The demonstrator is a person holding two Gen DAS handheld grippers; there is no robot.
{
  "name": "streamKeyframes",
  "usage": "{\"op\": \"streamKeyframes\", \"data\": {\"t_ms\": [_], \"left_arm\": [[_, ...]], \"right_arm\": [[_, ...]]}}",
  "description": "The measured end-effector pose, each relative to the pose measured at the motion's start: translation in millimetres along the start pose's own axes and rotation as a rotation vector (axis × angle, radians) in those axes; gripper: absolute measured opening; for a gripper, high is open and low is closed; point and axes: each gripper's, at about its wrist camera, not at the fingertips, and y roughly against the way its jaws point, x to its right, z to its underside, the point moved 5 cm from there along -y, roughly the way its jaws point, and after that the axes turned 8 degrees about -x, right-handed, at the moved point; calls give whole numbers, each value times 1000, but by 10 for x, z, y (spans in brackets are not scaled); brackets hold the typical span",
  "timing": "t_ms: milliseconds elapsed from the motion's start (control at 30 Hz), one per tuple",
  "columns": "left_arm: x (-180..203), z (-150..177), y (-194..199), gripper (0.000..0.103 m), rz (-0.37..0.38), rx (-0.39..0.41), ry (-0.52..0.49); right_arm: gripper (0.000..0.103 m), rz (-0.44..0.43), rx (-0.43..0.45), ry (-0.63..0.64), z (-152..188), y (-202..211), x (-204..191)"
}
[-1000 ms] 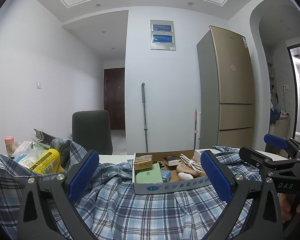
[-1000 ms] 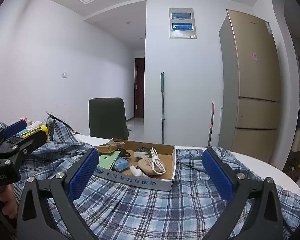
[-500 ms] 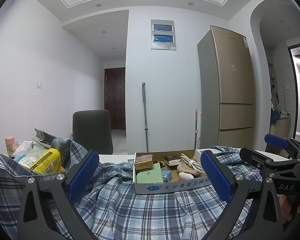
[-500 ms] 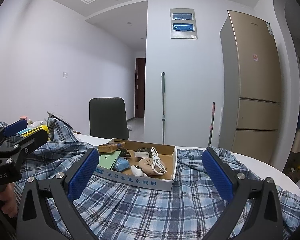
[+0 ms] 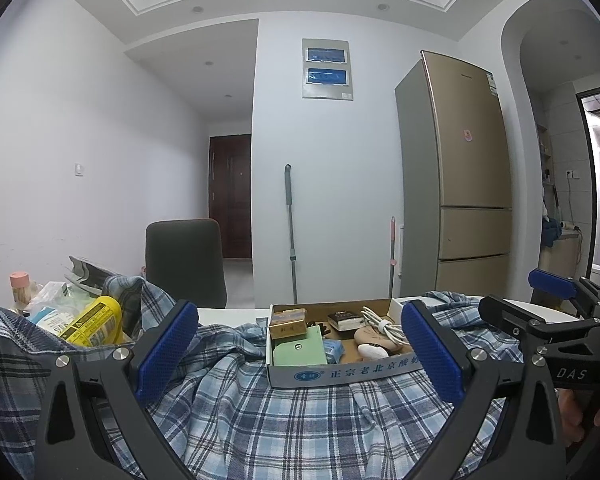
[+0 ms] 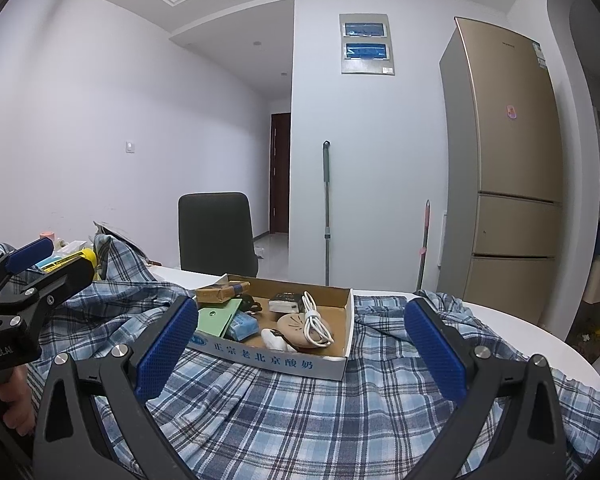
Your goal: Organize soft objects
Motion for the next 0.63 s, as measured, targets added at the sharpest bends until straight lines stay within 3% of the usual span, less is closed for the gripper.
{"op": "streamKeyframes", "data": {"t_ms": [633], "left_arm": [[-6, 5, -10, 103, 4, 2, -1]], "right_arm": [[103, 0, -2, -1, 0, -6, -3]]}}
